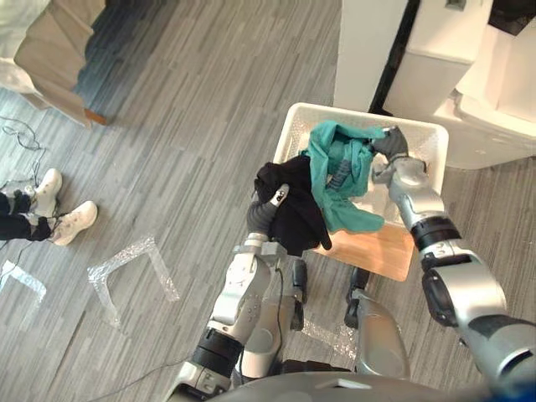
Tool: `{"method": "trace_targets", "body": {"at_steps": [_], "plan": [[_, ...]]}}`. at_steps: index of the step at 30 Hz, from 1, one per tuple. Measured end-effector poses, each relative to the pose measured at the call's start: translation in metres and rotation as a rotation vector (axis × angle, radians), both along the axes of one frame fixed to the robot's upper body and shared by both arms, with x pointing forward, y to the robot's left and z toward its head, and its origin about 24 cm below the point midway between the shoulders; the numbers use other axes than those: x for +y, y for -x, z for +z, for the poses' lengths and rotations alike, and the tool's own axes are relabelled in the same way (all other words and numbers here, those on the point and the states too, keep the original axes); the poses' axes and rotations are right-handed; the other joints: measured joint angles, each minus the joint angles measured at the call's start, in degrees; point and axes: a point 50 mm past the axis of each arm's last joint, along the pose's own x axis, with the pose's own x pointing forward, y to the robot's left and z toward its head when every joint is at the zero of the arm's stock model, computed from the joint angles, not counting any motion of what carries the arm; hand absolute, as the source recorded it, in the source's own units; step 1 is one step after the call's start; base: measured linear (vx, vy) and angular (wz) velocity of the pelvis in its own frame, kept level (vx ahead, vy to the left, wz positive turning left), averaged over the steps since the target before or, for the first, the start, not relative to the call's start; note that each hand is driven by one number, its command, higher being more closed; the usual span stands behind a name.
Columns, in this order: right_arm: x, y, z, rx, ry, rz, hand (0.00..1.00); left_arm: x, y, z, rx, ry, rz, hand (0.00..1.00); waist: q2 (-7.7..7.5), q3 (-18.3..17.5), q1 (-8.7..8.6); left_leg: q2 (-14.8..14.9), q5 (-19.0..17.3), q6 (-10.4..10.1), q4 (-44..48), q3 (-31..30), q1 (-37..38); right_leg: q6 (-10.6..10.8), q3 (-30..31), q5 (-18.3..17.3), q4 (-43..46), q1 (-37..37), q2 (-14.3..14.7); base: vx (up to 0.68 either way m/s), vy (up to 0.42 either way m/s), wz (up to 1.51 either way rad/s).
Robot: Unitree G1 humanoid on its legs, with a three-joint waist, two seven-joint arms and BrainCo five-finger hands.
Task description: Tidy the bed and pick cloth on bed and put in laundry
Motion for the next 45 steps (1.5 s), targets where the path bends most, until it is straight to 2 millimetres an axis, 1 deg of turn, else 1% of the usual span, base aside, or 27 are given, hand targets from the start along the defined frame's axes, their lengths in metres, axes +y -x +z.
{"method": "trace_targets", "body": {"at_steps": [2, 4, 5, 7, 8, 10, 12, 13, 14, 15, 17, 18, 19, 20, 21, 23, 24, 26, 28, 29, 31, 32, 33, 37, 40, 42, 45], "plan": [[-0.001, 0.007, -0.009, -0.005, -0.010, 0.000, 0.00, 0.000, 0.004, -0.005, 0.012, 0.005, -0.027, 1.00, -0.15, 0.09, -0.73, 0.21, -0.16, -0.24, -0.69, 0.24, 2.04, -0.10, 0.09, -0.07, -0.46, 1.90, 0.34, 0.01, -0.028, -0.06], [0.002, 0.012, -0.013, -0.022, -0.028, 0.006, 0.00, 0.001, 0.009, -0.012, 0.035, 0.006, -0.058, 1.00, -0.79, 0.49, -1.38, 0.56, -0.32, -0.44, -1.36, 0.75, 4.01, -0.12, 0.37, -0.06, -1.23, 3.71, 0.83, 0.01, -0.029, -0.10], [0.004, 0.015, -0.012, -0.040, -0.046, 0.008, 0.00, 0.000, 0.012, -0.015, 0.045, 0.000, -0.078, 1.00, -1.12, 0.66, -1.33, 0.81, -0.41, -0.58, -1.76, 1.28, 4.85, -0.20, 0.75, -0.01, -1.48, 4.23, 1.13, 0.01, -0.036, -0.21], [0.005, 0.022, -0.016, -0.060, -0.063, 0.006, 0.00, -0.007, 0.019, -0.022, 0.072, -0.017, -0.140, 1.00, -1.27, 0.71, -1.40, 1.11, -0.47, -0.67, -2.25, 1.71, 6.08, -0.34, 1.37, 0.15, -2.40, 5.50, 1.60, 0.01, -0.029, -0.13], [0.004, 0.028, -0.024, -0.047, -0.067, -0.003, 0.00, -0.012, 0.024, -0.026, 0.092, -0.025, -0.173, 1.00, -1.41, 0.59, -1.56, 1.26, -0.49, -0.70, -2.75, 1.92, 7.14, -0.38, 1.48, 0.23, -3.02, 6.48, 1.89, 0.03, -0.021, -0.06], [0.005, 0.038, -0.042, -0.002, -0.083, -0.015, 0.00, -0.017, 0.031, -0.033, 0.122, -0.025, -0.200, 1.00, -2.13, 0.19, -1.72, 1.61, -0.69, -0.94, -3.30, 2.45, 8.40, -0.42, 1.74, 0.37, -4.12, 7.76, 2.46, 0.05, -0.025, -0.14], [0.009, 0.055, -0.071, 0.081, -0.108, -0.032, 0.00, -0.018, 0.036, -0.037, 0.143, -0.031, -0.203, 1.00, -3.89, -1.35, -1.84, 2.12, -0.85, -1.14, -3.79, 3.29, 8.82, -0.54, 2.57, 0.89, -5.56, 8.18, 3.26, 0.06, -0.027, -0.22], [0.009, 0.061, -0.080, 0.110, -0.119, -0.042, 0.00, -0.019, 0.037, -0.038, 0.148, -0.032, -0.201, 1.00, -4.44, -1.64, -1.98, 2.30, -0.83, -1.12, -4.08, 3.52, 9.35, -0.62, 2.81, 1.16, -6.08, 8.75, 3.55, 0.08, -0.025, -0.16], [0.007, 0.074, -0.097, 0.163, -0.143, -0.068, 0.00, -0.018, 0.037, -0.038, 0.158, -0.035, -0.181, 1.00, -5.24, -2.42, -2.19, 2.50, -0.92, -1.22, -4.09, 3.90, 10.01, -0.66, 3.10, 1.33, -6.98, 9.68, 3.85, 0.07, -0.017, -0.13], [0.005, 0.081, -0.105, 0.189, -0.151, -0.082, 0.00, -0.019, 0.038, -0.039, 0.166, -0.035, -0.173, 1.00, -5.57, -3.10, -2.35, 2.58, -1.10, -1.26, -4.15, 4.07, 10.27, -0.62, 3.21, 1.39, -7.36, 10.03, 4.00, 0.08, -0.013, -0.15], [-0.004, 0.109, -0.134, 0.282, -0.149, -0.146, 0.00, -0.013, 0.037, -0.040, 0.190, -0.036, -0.079, 1.00, -6.21, -6.17, -2.86, 2.74, -1.76, -1.53, -4.20, 4.84, 11.16, -0.49, 3.99, 1.51, -8.17, 10.78, 4.31, 0.11, 0.009, -0.19], [-0.006, 0.115, -0.139, 0.300, -0.149, -0.160, 0.00, -0.011, 0.036, -0.039, 0.194, -0.035, -0.053, 1.00, -6.23, -6.58, -3.29, 2.74, -1.89, -1.70, -4.25, 4.88, 11.69, -0.46, 4.05, 1.49, -8.22, 11.29, 4.32, 0.11, 0.031, -0.13], [-0.010, 0.128, -0.149, 0.329, -0.155, -0.188, 0.00, -0.005, 0.034, -0.039, 0.206, -0.025, 0.016, 1.00, -6.22, -7.80, -4.16, 2.74, -2.23, -1.78, -4.31, 4.97, 12.47, -0.34, 4.13, 1.41, -8.50, 12.03, 4.35, 0.06, 0.032, -0.06], [-0.014, 0.141, -0.157, 0.352, -0.156, -0.208, 0.00, 0.003, 0.031, -0.036, 0.214, -0.011, 0.091, 1.00, -6.23, -9.10, -4.67, 2.72, -2.48, -1.80, -4.31, 5.16, 12.74, -0.18, 4.39, 1.34, -8.75, 12.29, 4.38, 0.07, 0.039, -0.08], [-0.016, 0.147, -0.160, 0.364, -0.157, -0.219, 0.00, 0.008, 0.029, -0.033, 0.212, -0.004, 0.131, 1.00, -6.30, -9.44, -4.77, 2.73, -2.62, -1.74, -4.34, 5.46, 13.05, -0.10, 4.62, 1.34, -8.92, 12.57, 4.42, 0.03, 0.028, -0.15], [-0.027, 0.171, -0.174, 0.422, -0.159, -0.283, 0.00, 0.031, 0.024, -0.022, 0.185, 0.029, 0.292, 1.00, -6.38, -10.01, -5.27, 2.78, -3.00, -1.71, -4.41, 5.99, 14.40, 0.20, 4.86, 1.18, -9.12, 13.86, 4.54, -0.01, 0.020, -0.10], [-0.030, 0.178, -0.178, 0.440, -0.161, -0.301, 0.00, 0.038, 0.023, -0.020, 0.179, 0.034, 0.328, 1.00, -6.40, -10.61, -5.52, 2.77, -3.02, -1.71, -4.41, 5.98, 14.36, 0.21, 4.86, 1.17, -9.15, 13.84, 4.54, 0.00, 0.000, 0.00], [-0.038, 0.200, -0.190, 0.493, -0.177, -0.370, 0.00, 0.062, 0.022, -0.014, 0.159, 0.039, 0.461, 1.00, -6.63, -12.20, -6.15, 2.76, -3.07, -1.67, -4.49, 6.17, 14.62, 0.23, 5.12, 1.17, -9.37, 13.92, 4.59, 0.00, 0.016, -0.05], [-0.041, 0.211, -0.196, 0.520, -0.191, -0.407, 0.00, 0.075, 0.022, -0.011, 0.143, 0.035, 0.533, 1.00, -6.76, -12.50, -6.30, 2.78, -3.08, -1.69, -4.95, 6.35, 15.49, 0.29, 5.72, 1.20, -9.61, 14.64, 4.73, -0.01, 0.016, -0.07], [-0.044, 0.221, -0.200, 0.542, -0.191, -0.428, 0.00, 0.082, 0.023, -0.009, 0.136, 0.020, 0.576, 1.00, -6.93, -13.25, -6.52, 2.73, -3.21, -1.86, -5.06, 6.37, 15.63, 0.58, 5.89, 1.07, -10.06, 15.09, 4.74, -0.03, 0.018, -0.03], [-0.045, 0.227, -0.202, 0.552, -0.190, -0.435, 0.00, 0.087, 0.024, -0.007, 0.132, 0.020, 0.609, 1.00, -7.20, -13.83, -6.71, 2.66, -3.32, -1.96, -5.21, 6.46, 16.17, 0.66, 6.07, 1.12, -10.42, 15.55, 4.74, 0.00, 0.015, -0.02], [-0.045, 0.230, -0.203, 0.557, -0.192, -0.433, 0.00, 0.090, 0.024, -0.005, 0.125, 0.021, 0.624, 1.00, -7.62, -14.38, -7.10, 2.65, -3.35, -1.95, -5.33, 6.68, 16.20, 0.70, 6.25, 1.15, -10.51, 15.63, 4.76, -0.02, 0.033, -0.06], [-0.044, 0.230, -0.203, 0.556, -0.195, -0.432, 0.00, 0.092, 0.025, -0.004, 0.118, 0.019, 0.633, 1.00, -7.84, -14.64, -7.41, 2.65, -3.36, -1.93, -5.48, 6.85, 16.21, 0.76, 6.30, 1.19, -10.60, 15.62, 4.76, -0.02, 0.025, -0.07], [-0.042, 0.231, -0.204, 0.562, -0.201, -0.432, 0.00, 0.095, 0.026, -0.004, 0.107, -0.023, 0.650, 1.00, -8.01, -15.88, -7.63, 2.57, -3.36, -1.92, -6.02, 7.69, 16.32, 1.18, 6.46, 1.48, -11.37, 15.56, 4.80, 0.00, 0.028, -0.10], [-0.036, 0.234, -0.208, 0.586, -0.233, -0.432, 0.00, 0.100, 0.027, -0.001, 0.079, -0.099, 0.679, 1.00, -8.09, -16.26, -8.20, 2.55, -3.39, -1.88, -6.21, 7.79, 16.41, 1.15, 6.46, 1.54, -11.66, 15.62, 4.86, 0.04, 0.027, -0.02], [-0.037, 0.243, -0.215, 0.638, -0.244, -0.429, 0.00, 0.103, 0.028, 0.002, 0.051, -0.173, 0.692, 1.00, -8.02, -16.32, -8.69, 2.55, -3.35, -1.82, -6.46, 7.93, 17.35, 0.91, 6.47, 1.73, -11.94, 16.14, 4.93, 0.08, 0.026, -0.01], [-0.038, 0.257, -0.223, 0.697, -0.253, -0.437, 0.00, 0.108, 0.028, 0.004, 0.029, -0.228, 0.698, 1.00, -7.76, -16.63, -8.99, 2.70, -3.42, -1.90, -6.92, 8.40, 18.31, 0.65, 6.97, 1.91, -12.14, 17.03, 5.21, 0.06, 0.021, -0.10]]}}
